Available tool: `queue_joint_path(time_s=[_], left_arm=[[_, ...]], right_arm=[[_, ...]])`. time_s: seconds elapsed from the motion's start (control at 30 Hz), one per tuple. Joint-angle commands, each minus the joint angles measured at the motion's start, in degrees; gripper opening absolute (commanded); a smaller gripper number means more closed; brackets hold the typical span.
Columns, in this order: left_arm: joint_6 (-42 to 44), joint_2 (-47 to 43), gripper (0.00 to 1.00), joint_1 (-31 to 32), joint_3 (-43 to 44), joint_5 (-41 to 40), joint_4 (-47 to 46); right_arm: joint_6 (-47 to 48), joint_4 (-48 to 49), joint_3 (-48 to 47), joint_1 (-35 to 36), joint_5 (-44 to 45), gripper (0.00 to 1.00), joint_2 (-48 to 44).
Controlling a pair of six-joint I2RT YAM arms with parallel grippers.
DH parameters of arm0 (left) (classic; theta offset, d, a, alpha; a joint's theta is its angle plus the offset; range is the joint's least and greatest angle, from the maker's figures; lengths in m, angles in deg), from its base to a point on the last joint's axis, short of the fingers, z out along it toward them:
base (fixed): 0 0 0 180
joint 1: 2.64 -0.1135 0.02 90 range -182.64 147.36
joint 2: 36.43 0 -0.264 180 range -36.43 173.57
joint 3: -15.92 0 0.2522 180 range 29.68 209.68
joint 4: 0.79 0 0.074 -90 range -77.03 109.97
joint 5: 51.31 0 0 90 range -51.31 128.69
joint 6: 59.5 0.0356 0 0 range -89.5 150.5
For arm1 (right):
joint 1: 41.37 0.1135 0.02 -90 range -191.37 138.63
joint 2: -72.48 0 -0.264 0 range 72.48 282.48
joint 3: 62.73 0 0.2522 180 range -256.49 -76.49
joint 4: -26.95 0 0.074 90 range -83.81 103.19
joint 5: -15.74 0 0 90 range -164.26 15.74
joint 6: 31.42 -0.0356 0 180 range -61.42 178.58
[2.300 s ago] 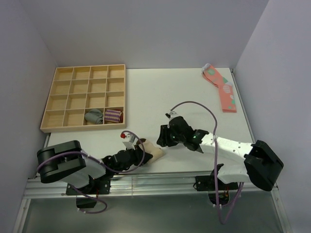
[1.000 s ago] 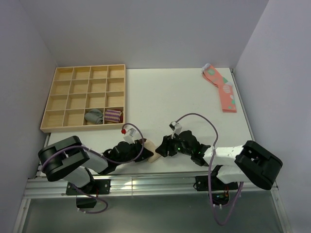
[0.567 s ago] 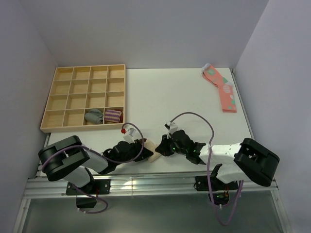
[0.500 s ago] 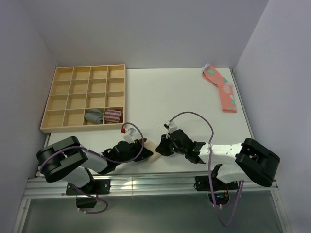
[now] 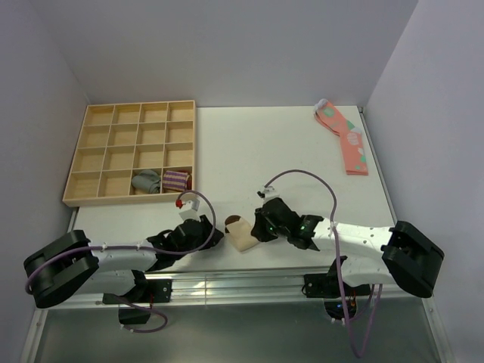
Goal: Roll the socks
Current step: Roll the sock at the center of the board.
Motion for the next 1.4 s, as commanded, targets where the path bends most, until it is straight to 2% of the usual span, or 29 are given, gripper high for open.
queue_joint_path(time_s=[0.0,0.2,0.47,0.83,1.07,1.23,1.37], left_arm=[[0.27,0.71,0.36,0.07,0.19,-6.02,11.59],[2.11,4.04,0.38,0.25,0.45,-4.62,5.63],[5.02,14.85,0.30,0.95,5.37,-2.60,0.16],[8.27,14.95,0.31,1.92,5.11,-1.63,-3.88],[9.06,10.48,0.37,2.36,0.37,-2.42,-10.21],[10.11,4.76,0.41,4.37,-1.13,-7.41,-8.64],[11.78,-3.41,0.43,7.62,-1.92,-12.08,-6.96]], right_arm=[[1.96,-5.27,-3.21,-0.19,2.27,0.03,-0.85],[3.36,-8.96,-6.28,-0.28,1.57,0.03,0.90],[4.24,-15.73,-11.91,-0.36,-0.54,0.03,6.52],[4.51,-30.83,-25.16,-2.20,-2.65,0.04,19.87],[5.91,-41.74,-35.28,-3.44,-1.69,0.05,27.53],[7.06,-45.96,-40.64,-3.70,-1.95,0.06,31.48],[7.41,-47.20,-42.76,-3.79,-2.21,0.06,33.68]])
